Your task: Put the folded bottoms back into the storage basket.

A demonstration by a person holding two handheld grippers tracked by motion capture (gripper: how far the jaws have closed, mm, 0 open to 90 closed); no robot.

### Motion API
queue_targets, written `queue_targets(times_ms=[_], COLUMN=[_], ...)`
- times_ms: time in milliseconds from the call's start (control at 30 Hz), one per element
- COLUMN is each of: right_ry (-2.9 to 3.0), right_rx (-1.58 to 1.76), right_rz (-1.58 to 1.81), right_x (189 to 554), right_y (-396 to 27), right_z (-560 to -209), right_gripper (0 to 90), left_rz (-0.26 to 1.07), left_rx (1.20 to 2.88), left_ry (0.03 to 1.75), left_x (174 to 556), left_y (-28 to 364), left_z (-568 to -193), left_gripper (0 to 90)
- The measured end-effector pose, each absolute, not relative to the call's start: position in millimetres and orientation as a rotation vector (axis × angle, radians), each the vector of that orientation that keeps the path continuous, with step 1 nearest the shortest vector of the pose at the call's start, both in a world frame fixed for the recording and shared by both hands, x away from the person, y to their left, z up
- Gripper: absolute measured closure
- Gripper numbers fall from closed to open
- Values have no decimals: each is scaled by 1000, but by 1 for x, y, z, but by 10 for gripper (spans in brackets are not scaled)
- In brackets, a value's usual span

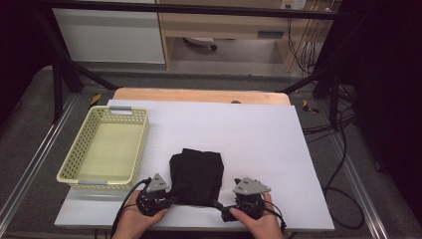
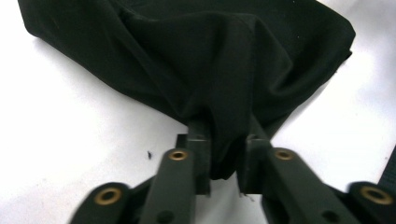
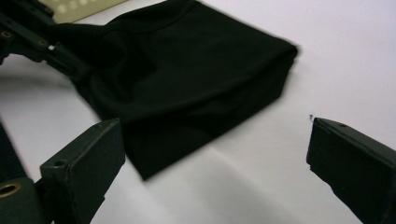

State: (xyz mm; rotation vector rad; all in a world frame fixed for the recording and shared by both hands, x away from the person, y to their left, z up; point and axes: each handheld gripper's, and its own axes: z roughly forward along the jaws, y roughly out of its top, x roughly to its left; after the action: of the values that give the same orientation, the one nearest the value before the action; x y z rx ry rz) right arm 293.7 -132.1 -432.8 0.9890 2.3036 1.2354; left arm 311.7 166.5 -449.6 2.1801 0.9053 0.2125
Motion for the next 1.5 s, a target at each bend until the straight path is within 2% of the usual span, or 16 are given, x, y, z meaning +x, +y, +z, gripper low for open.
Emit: queue_targets(times_ms=[67, 100, 133, 233, 367, 467, 567, 667, 800, 933, 1267, 1367, 1400, 1433, 1500], right_ry=[2335, 2335, 2356, 2366, 2373, 2390, 2405, 2402, 2396, 2393, 2407, 2396, 2389, 2389, 2389], right_rx=[982, 982, 967, 969, 1018, 1043, 1060, 1066, 1075, 1077, 1040, 1024, 1009, 1009, 992], right_rz=[1219, 1219, 1201, 1174, 1148, 1141, 1088, 1119, 1140, 1158, 1187, 1182, 1168, 1168, 1173], right_x=[291, 291, 290, 288, 287, 287, 288, 290, 293, 293, 293, 292, 291, 291, 292], right_y=[-120, -120, -109, -102, -97, -94, -90, -88, -85, -85, -80, -77, -77, -77, -78], right_z=[-437, -437, -440, -442, -450, -455, -462, -462, -463, -462, -462, -462, -463, -463, -463], right_gripper=[62, 62, 86, 123, 171, 180, 176, 188, 208, 273, 387, 489, 559, 559, 648], left_rz=[217, 202, 220, 247, 292, 310, 318, 358, 365, 331, 407, 404, 401, 397, 382], left_rx=[2165, 2165, 2161, 2152, 2095, 2062, 2020, 1999, 2049, 2074, 2087, 2085, 2084, 2082, 2068], left_ry=[901, 895, 910, 925, 955, 976, 1002, 1005, 1042, 1065, 1050, 1051, 1053, 1057, 1065], left_x=[310, 310, 310, 308, 305, 306, 308, 308, 311, 314, 311, 311, 311, 311, 310], left_y=[166, 165, 164, 164, 165, 165, 166, 167, 165, 161, 154, 154, 154, 154, 155], left_z=[-451, -451, -450, -449, -443, -442, -441, -440, -447, -455, -460, -460, -459, -459, -455], left_gripper=[630, 630, 473, 348, 243, 218, 156, 144, 180, 192, 184, 182, 183, 183, 164])
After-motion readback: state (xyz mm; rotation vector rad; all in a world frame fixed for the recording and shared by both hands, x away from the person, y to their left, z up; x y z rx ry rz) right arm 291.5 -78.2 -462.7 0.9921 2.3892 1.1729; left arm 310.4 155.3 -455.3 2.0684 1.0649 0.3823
